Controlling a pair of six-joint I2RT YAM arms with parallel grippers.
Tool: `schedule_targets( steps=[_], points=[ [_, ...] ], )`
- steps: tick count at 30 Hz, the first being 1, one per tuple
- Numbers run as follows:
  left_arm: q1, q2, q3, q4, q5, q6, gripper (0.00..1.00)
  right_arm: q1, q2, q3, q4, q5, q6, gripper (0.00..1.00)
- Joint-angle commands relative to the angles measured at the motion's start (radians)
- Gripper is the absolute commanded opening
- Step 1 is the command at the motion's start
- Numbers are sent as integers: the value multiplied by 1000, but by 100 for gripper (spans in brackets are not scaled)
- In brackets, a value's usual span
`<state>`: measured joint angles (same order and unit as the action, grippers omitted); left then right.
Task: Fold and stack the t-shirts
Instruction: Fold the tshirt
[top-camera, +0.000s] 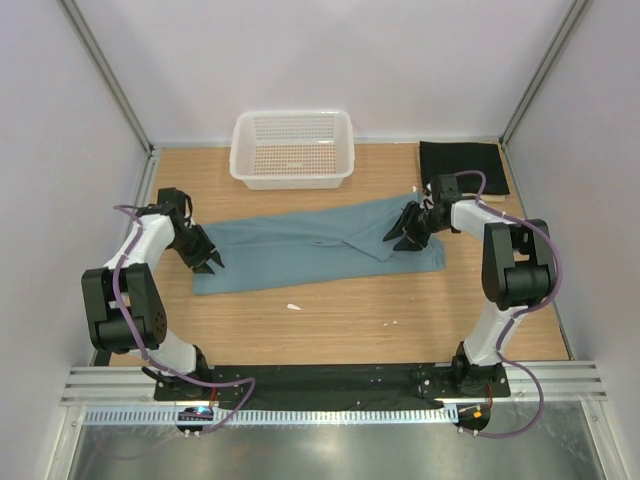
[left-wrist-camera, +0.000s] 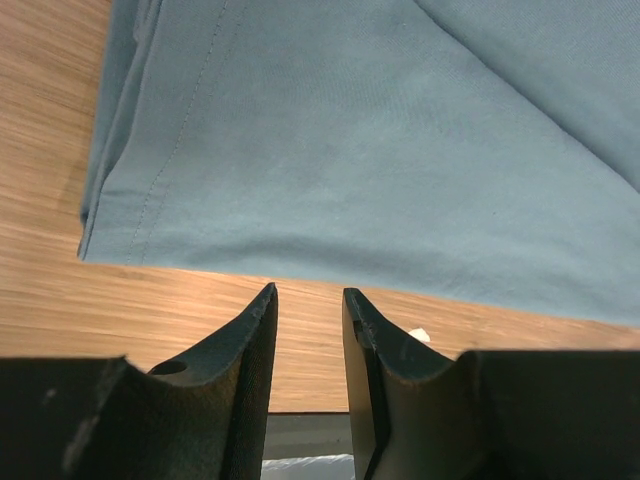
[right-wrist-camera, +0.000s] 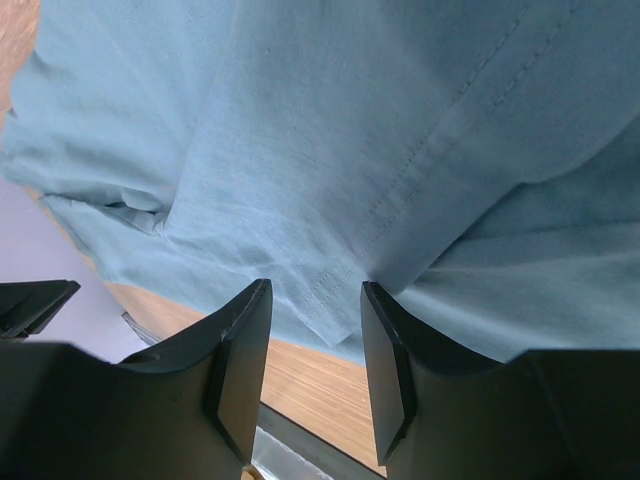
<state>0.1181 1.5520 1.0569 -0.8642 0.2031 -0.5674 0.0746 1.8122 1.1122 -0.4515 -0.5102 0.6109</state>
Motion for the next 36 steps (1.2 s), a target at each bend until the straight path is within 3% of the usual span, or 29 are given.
schedule_targets(
  steps=[1,4,9,13,19,23,24,29,36],
  points=[
    [0,-26,21,14,27,15,34,2,15,-17,51,-39,36,46],
    [0,-26,28,11,30,18,34,2,-8,-12,22,-31,17,46],
    [2,-23,75,-16,-72,47,38,14,-54,55,-96,117,-72,48],
    [-38,29,144,-21,-138,118,52,94,-47,139,-171,281,-76,56],
    [-155,155,180,-6,-160,98,70,181,15,308,-238,574,98,73],
    [-216,241,181,1,-192,93,70,231,88,379,-277,639,177,79],
    [-224,261,180,1,-195,87,70,252,98,386,-277,657,199,99],
    [-259,301,155,-18,-185,34,66,297,205,434,-299,736,262,100],
    [-279,295,6,-22,-107,-58,67,356,349,529,-297,846,211,100]
  ],
)
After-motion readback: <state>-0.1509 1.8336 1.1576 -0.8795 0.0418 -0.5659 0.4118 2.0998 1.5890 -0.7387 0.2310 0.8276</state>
